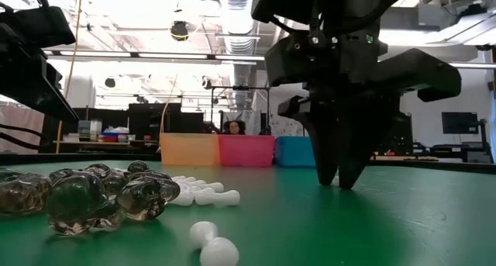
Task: Sort Halloween decoration
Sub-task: Put the white bone toy into the blue bin
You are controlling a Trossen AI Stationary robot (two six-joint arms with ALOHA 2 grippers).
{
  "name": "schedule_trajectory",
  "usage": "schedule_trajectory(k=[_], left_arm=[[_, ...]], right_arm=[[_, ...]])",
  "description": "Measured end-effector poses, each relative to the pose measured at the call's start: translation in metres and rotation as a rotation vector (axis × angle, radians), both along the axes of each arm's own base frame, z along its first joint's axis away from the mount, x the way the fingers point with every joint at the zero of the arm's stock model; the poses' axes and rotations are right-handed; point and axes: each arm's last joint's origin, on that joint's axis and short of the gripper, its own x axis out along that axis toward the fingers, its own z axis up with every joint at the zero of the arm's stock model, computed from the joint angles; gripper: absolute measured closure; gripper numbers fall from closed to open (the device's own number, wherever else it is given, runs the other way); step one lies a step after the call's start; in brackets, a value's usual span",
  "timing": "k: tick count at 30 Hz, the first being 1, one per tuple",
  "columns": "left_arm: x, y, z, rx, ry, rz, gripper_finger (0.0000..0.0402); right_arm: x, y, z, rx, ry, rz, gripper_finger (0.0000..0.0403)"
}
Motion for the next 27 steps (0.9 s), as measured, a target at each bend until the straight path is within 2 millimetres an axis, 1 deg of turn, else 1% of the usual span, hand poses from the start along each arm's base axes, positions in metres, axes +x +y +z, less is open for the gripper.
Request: schedule_trajectory(k=[2, 4, 12, 14, 19, 23, 27], left_arm=[[0.001, -0.001, -0.002, -0.003, 0.003, 0.008, 0.0254], [0.001, -0.001, -0.002, 0.0, 0.005, 0.009, 0.0254], [0.003, -0.003, -0.003, -0.018, 0.005, 0.005, 0.0254], [0.002, -0.003, -0.003, -0.03, 0.016, -0.002, 0.0254], [0.002, -0.004, -0.004, -0.067, 0.031, -0.002, 0.0254], [0.002, -0.004, -0.004, -0.078, 0.039, -0.006, 0.0254], [0.002, -0.004, -0.004, -0.078, 0.038, -0.006, 0.0254]], right_arm=[[0.001, -0.002, 0.0, 0.003, 0.001, -0.012, 0.0248], [0.003, -0.006, -0.001, 0.008, -0.008, -0.039, 0.0264], [0.009, -0.017, -0.001, 0.024, -0.031, -0.107, 0.0383], [0.009, -0.019, 0.001, 0.034, -0.044, -0.131, 0.0387], [0.012, -0.025, 0.008, 0.058, -0.082, -0.178, 0.0381], [0.012, -0.037, 0.027, 0.056, -0.144, -0.212, 0.0387], [0.01, -0.057, 0.047, 0.018, -0.203, -0.268, 0.0384]])
